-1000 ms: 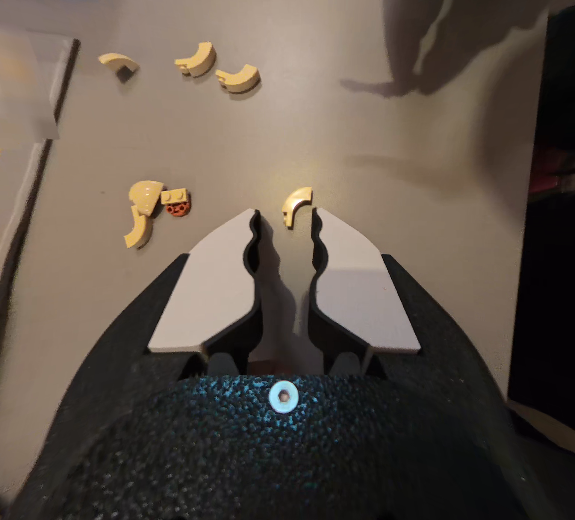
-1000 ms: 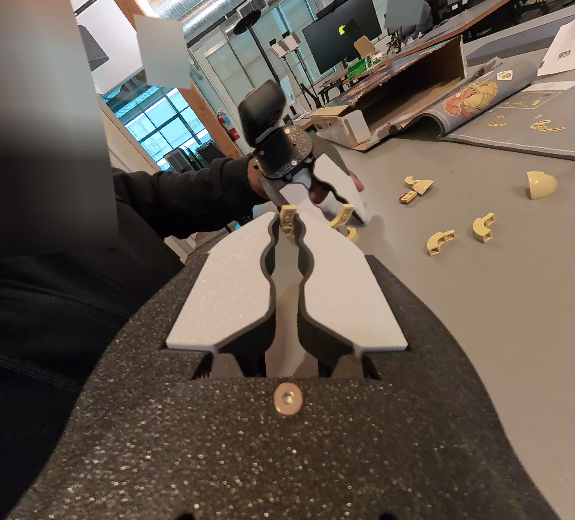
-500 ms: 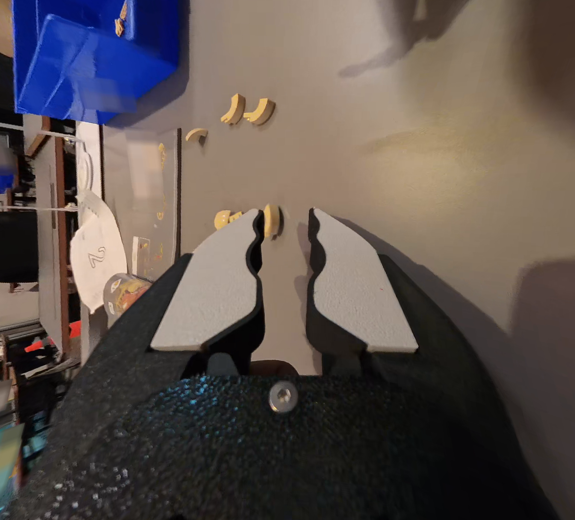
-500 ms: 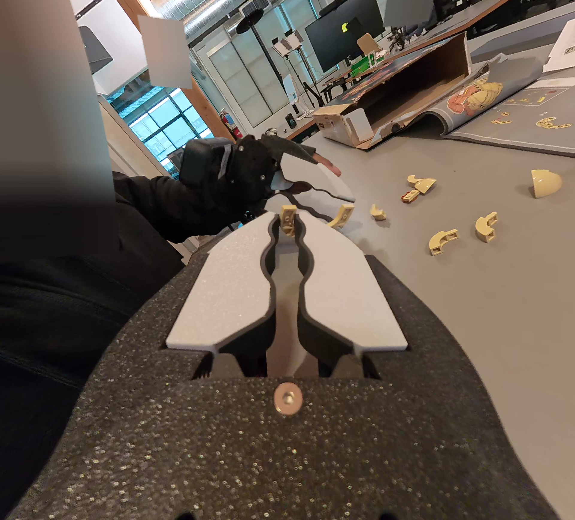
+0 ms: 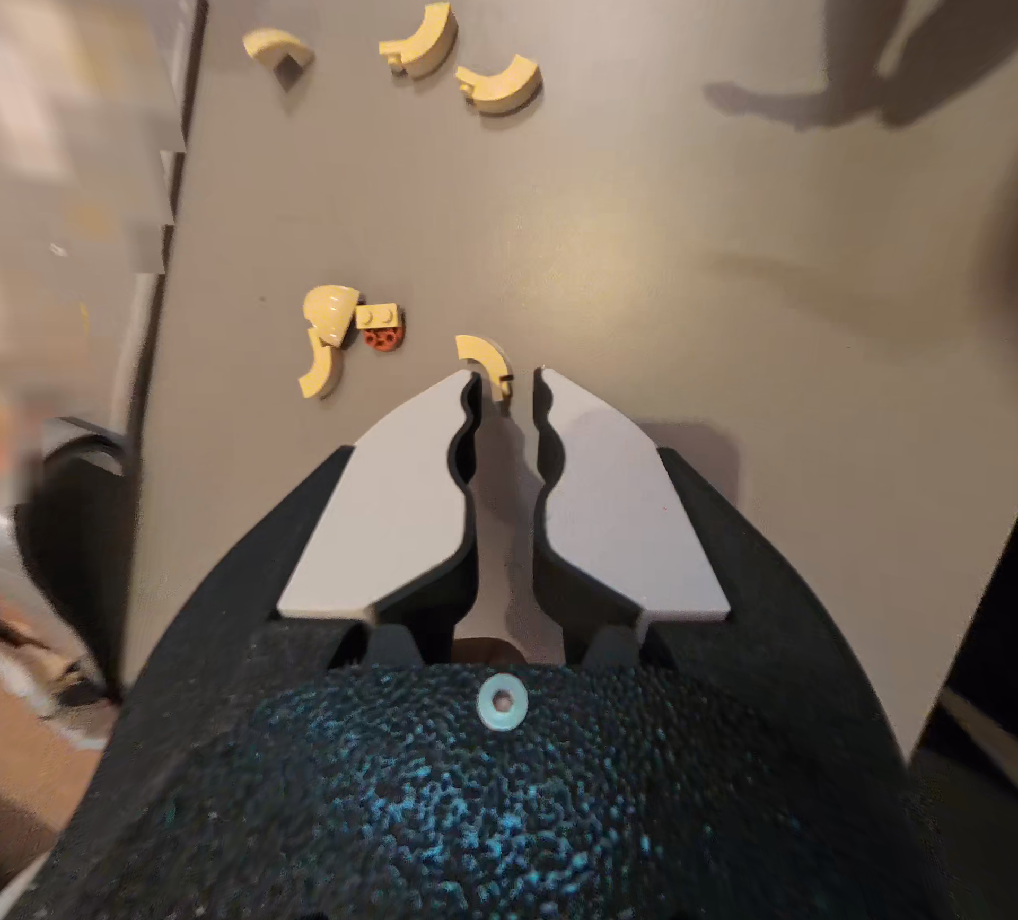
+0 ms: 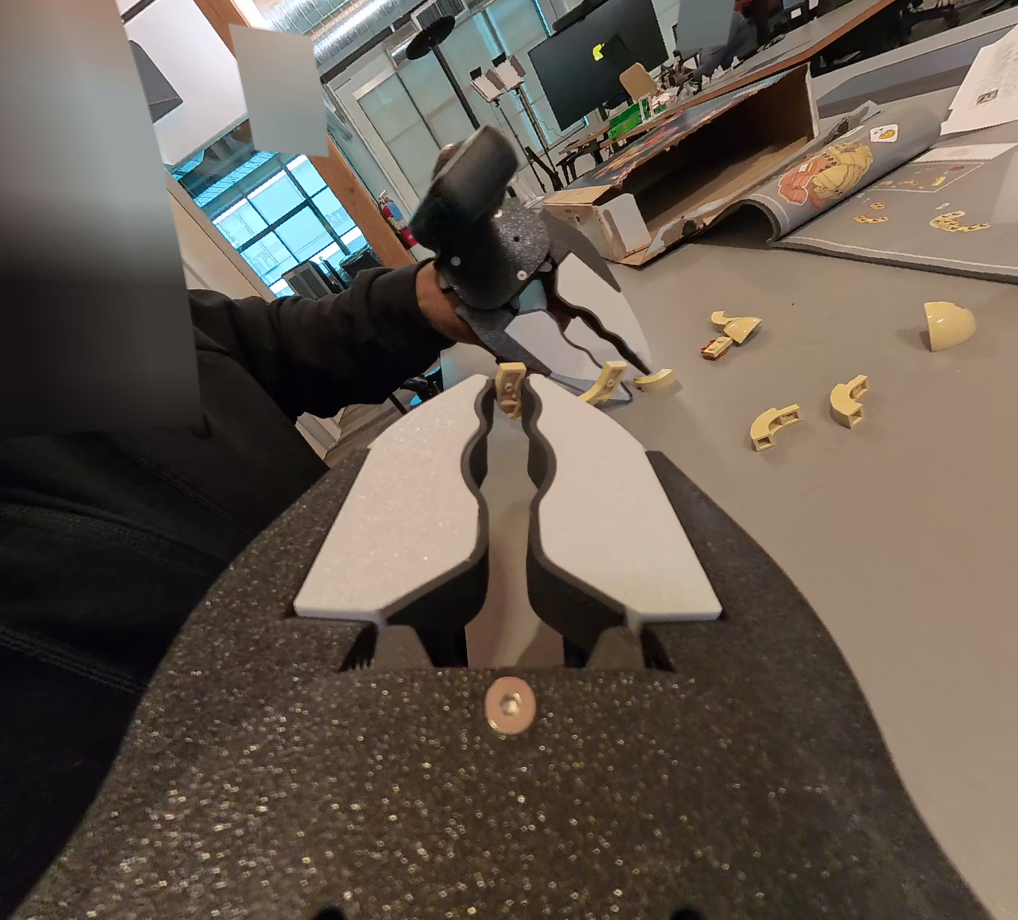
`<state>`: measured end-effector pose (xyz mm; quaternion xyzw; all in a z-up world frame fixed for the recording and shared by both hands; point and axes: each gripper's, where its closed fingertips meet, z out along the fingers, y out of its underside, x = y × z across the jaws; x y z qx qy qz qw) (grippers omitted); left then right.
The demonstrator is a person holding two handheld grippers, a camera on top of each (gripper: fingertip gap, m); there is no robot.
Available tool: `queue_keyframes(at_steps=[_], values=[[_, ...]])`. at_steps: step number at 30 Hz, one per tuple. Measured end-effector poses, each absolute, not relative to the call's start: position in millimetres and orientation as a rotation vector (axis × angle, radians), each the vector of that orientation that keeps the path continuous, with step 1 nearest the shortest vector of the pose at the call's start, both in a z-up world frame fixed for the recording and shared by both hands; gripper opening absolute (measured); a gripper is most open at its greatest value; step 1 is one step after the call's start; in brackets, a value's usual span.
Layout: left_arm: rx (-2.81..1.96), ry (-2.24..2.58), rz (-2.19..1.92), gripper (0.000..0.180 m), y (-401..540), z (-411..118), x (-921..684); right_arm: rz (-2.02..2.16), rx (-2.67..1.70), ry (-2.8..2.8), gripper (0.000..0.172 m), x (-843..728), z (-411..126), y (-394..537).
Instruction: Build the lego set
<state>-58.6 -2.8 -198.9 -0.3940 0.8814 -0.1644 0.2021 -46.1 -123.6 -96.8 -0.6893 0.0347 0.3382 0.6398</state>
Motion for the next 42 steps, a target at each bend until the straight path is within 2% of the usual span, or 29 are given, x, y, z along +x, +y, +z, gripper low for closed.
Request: queue_keyframes(at_steps=[2,4,7,9,14,18,25,29,31,33,37,42], values=[[-1.188,2.452,-0.505,0.007,-6,-202,-56,0.777,-1.579,0.075,0.008,-47,-97,-123],[-1.269,2.472,-0.606,0.006,-13,-202,-56,0.78,-1.582,0.072,0.008,-47,-98,-122],[-1.611,2.401,-1.224,0.006,-46,-177,-54,0.784,-1.577,0.071,0.008,-47,-97,-123],[-1.796,2.337,-1.373,0.007,-43,-177,-54,0.786,-1.571,0.072,0.008,-47,-96,-124],[-1.863,2.311,-1.293,0.024,-29,-191,-59,0.799,-1.565,0.073,0.008,-47,-96,-124],[-1.779,2.304,-1.145,0.029,-22,-191,-61,0.803,-1.566,0.069,0.008,-47,-96,-124],[-1.745,2.257,-0.946,0.03,-8,-191,-67,0.805,-1.567,0.066,0.008,-48,-96,-124],[-1.797,2.282,-0.977,0.026,-14,-197,-68,0.793,-1.571,0.062,0.008,-48,-97,-124],[-1.739,2.299,-0.933,0.021,-18,-199,-67,0.783,-1.576,0.069,0.008,-47,-97,-123],[-1.607,2.354,-0.84,0.008,-22,-202,-67,0.774,-1.599,0.076,0.008,-47,-100,-121],[-1.172,2.347,-0.733,0.007,-37,-192,-58,0.775,-1.691,0.084,0.008,-51,-111,-113],[-0.572,2.109,-0.717,0.007,-65,-136,-46,0.867,-1.737,-0.055,0.008,-72,-114,-116]])
